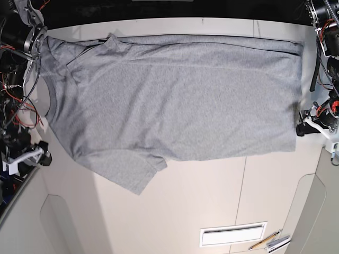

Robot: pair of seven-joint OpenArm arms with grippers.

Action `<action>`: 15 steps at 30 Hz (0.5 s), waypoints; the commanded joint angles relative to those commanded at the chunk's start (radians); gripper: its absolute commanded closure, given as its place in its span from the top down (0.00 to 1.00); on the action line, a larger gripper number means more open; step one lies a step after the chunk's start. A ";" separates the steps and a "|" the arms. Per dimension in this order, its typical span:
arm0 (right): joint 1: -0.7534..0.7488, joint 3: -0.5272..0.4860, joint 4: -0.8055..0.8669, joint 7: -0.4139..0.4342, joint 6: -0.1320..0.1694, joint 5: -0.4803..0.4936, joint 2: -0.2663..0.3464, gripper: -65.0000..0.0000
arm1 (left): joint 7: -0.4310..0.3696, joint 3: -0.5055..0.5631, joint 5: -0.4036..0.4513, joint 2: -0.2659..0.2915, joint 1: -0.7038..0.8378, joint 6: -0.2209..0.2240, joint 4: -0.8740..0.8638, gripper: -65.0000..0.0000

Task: Fold the T-shirt properly
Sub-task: 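Grasp the opposite side edge of the shirt with both grippers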

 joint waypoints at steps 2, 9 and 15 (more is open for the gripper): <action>0.016 0.000 -0.039 0.009 0.000 -0.021 0.000 0.53 | -0.043 0.024 0.032 0.000 -0.061 0.000 -0.111 0.68; 0.020 0.000 -0.122 0.045 0.000 -0.042 -0.002 0.53 | -0.058 0.038 0.014 0.001 -0.150 -0.010 -0.301 0.68; 0.020 0.000 -0.130 0.046 0.002 -0.043 -0.005 0.53 | -0.023 0.038 -0.046 0.015 -0.150 -0.066 -0.301 0.68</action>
